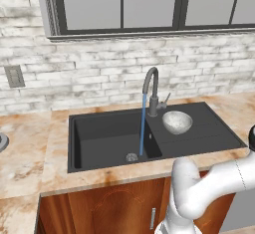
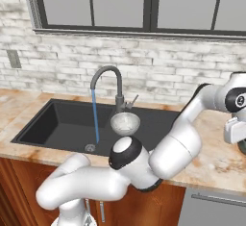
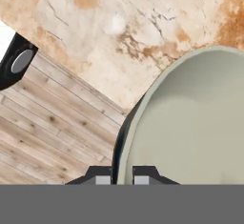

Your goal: Rinse each bowl for a few seconds and place them down in the sink or on the counter.

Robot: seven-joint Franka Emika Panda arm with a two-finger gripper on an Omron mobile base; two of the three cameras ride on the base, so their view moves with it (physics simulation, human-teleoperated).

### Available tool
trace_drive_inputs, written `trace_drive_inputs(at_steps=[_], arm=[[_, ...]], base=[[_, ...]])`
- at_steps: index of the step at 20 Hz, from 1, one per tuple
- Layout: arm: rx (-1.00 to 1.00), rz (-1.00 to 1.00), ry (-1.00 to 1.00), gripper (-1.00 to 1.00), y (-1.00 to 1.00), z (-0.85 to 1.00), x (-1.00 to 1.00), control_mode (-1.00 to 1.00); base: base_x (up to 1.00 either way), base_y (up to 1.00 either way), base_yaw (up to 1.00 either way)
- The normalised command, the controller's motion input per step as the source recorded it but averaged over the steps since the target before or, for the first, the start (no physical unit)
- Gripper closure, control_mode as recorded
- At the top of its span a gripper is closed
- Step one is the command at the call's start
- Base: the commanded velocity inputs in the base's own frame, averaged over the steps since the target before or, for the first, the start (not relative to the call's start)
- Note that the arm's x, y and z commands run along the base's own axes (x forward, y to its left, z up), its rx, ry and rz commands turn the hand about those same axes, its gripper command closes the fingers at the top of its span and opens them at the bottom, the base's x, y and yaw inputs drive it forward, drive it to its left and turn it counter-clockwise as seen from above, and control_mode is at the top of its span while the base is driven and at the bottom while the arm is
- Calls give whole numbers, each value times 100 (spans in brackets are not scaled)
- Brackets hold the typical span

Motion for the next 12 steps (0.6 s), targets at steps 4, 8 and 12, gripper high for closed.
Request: trace_drive_inputs(at_steps=[4,8,12], arm=[[-1,10,3,100,41,34,-9,-100],[-2,13,6,100,33,45,-3,-100],[-1,13,6,100,31,42,-2,-100]], base=[[0,0,0],[0,0,0],[0,0,0]])
